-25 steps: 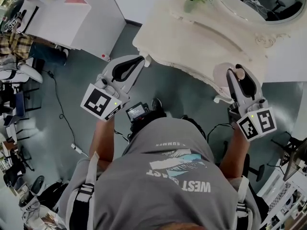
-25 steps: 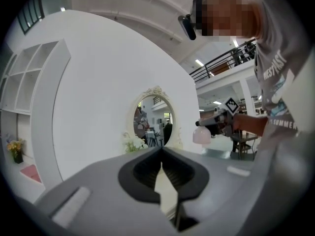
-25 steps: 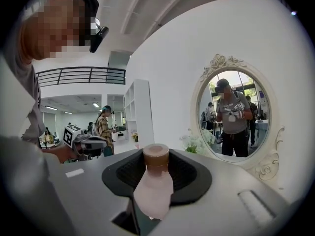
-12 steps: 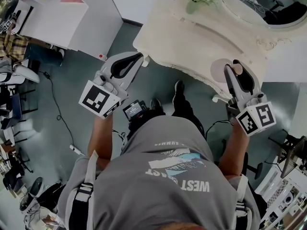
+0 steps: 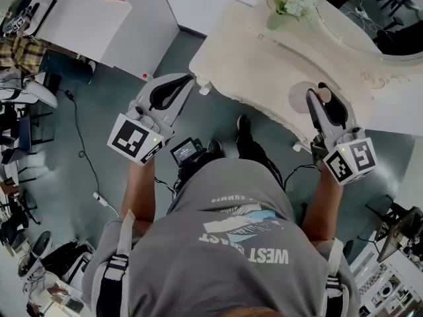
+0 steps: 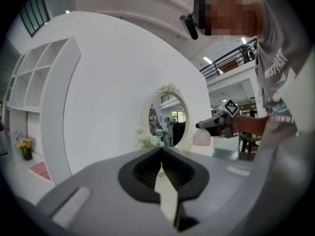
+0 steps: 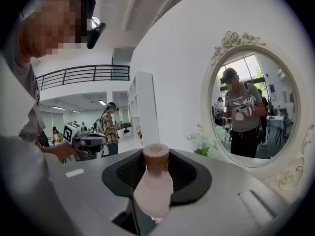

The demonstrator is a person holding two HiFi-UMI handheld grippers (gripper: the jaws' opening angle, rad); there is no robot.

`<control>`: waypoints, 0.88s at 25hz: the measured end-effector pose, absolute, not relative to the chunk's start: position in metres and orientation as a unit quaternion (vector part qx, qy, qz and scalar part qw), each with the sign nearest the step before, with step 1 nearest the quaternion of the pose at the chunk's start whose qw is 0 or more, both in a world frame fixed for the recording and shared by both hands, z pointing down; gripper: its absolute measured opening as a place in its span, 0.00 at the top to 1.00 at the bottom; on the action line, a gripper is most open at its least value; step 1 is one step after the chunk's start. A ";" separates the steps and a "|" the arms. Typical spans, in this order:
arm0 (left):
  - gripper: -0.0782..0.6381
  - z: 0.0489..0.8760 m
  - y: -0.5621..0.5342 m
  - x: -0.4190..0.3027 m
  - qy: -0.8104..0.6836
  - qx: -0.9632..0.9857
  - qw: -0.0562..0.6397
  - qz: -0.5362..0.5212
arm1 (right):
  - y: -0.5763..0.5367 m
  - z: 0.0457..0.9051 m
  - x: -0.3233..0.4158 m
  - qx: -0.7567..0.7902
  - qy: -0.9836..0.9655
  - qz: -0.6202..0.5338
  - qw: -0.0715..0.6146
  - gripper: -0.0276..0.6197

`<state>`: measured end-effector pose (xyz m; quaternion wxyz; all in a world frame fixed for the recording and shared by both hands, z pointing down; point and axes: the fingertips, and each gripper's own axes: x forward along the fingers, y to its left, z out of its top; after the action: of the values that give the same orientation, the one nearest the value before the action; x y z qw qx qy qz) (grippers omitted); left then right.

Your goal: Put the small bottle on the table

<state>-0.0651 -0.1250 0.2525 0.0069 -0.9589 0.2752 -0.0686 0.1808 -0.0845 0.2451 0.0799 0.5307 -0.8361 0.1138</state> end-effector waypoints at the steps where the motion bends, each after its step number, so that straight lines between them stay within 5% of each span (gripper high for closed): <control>1: 0.89 0.253 -0.129 -0.065 0.280 -0.957 0.006 -0.069 | -0.090 0.246 0.181 0.526 -0.839 0.115 0.082 0.73; 22: 0.89 0.300 -0.180 -0.083 0.363 -0.925 -0.052 -0.097 | -0.220 0.321 0.164 0.432 -0.880 0.157 0.119 0.73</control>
<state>-0.0826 -0.1800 0.2996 -0.0518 -0.9253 0.3629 -0.0975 0.1642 -0.2202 0.3214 0.1185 0.4318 -0.8802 0.1574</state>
